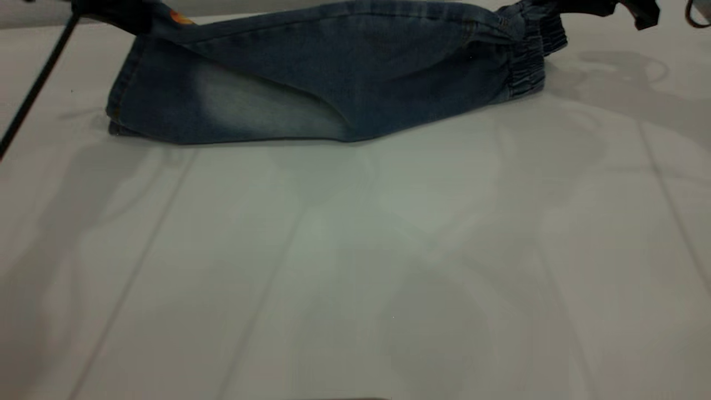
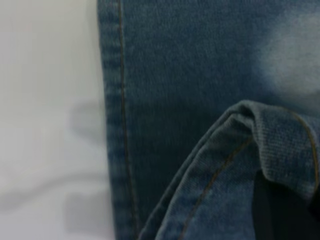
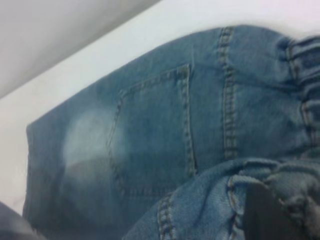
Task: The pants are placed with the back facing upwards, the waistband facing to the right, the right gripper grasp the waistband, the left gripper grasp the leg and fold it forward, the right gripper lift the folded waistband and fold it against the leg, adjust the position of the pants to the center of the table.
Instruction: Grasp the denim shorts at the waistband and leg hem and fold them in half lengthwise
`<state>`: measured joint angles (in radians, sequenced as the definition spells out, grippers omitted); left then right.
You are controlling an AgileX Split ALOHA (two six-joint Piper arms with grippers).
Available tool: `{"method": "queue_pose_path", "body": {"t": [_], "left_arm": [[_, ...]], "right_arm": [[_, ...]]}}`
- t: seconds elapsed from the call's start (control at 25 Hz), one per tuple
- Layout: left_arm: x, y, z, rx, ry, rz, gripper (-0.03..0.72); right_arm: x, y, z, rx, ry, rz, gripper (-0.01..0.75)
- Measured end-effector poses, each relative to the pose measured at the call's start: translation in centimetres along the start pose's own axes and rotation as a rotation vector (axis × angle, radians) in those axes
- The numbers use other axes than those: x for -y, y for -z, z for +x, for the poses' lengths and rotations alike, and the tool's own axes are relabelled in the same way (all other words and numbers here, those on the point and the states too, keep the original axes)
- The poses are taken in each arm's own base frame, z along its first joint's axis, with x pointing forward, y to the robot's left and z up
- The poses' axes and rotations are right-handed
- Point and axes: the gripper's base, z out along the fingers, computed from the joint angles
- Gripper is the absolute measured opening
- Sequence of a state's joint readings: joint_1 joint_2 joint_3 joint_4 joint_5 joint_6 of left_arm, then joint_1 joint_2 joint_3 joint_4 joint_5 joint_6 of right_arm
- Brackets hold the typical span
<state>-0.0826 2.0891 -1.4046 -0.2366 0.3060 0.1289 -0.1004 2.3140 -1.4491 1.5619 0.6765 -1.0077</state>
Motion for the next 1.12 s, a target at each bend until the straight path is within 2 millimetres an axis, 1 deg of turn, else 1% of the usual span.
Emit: {"method": "queue_pose_path", "body": {"t": [0.12, 0.24, 0.4, 0.68, 0.8, 0.88, 0.96, 1.08, 1.12], "left_arm": [[-0.1, -1.3, 0.2, 0.0, -0.024, -0.005, 0.036], [-0.2, -1.8, 0.0, 0.027, -0.064, -0.011, 0.036], [-0.3, -1.8, -0.7, 0.091, -0.098, -0.022, 0.036], [-0.4, -1.8, -1.5, 0.183, -0.107, -0.039, 0.036], [-0.4, -1.8, -1.5, 0.183, -0.117, -0.04, 0.043], [-0.4, -1.8, -1.5, 0.182, -0.14, -0.043, 0.064], [-0.4, -1.8, -1.5, 0.182, -0.161, -0.044, 0.104], [-0.4, -1.8, -1.5, 0.181, -0.173, -0.045, 0.202], [-0.4, -1.8, -1.5, 0.181, -0.174, -0.045, 0.243]], "right_arm": [[0.4, -0.7, -0.8, 0.025, -0.031, -0.01, 0.03], [0.5, -0.6, -1.7, 0.063, -0.055, -0.025, 0.03], [0.8, 0.0, -2.6, 0.115, -0.09, -0.033, 0.03], [0.9, 0.1, -3.2, 0.172, -0.073, -0.034, 0.037], [0.9, 0.1, -3.2, 0.181, -0.053, -0.031, 0.064], [0.9, 0.1, -3.3, 0.182, -0.037, -0.03, 0.116], [0.8, 0.1, -3.3, 0.186, -0.033, -0.033, 0.197], [0.8, 0.1, -3.3, 0.192, -0.018, -0.034, 0.357], [0.8, 0.1, -3.3, 0.193, -0.008, -0.033, 0.398]]}}
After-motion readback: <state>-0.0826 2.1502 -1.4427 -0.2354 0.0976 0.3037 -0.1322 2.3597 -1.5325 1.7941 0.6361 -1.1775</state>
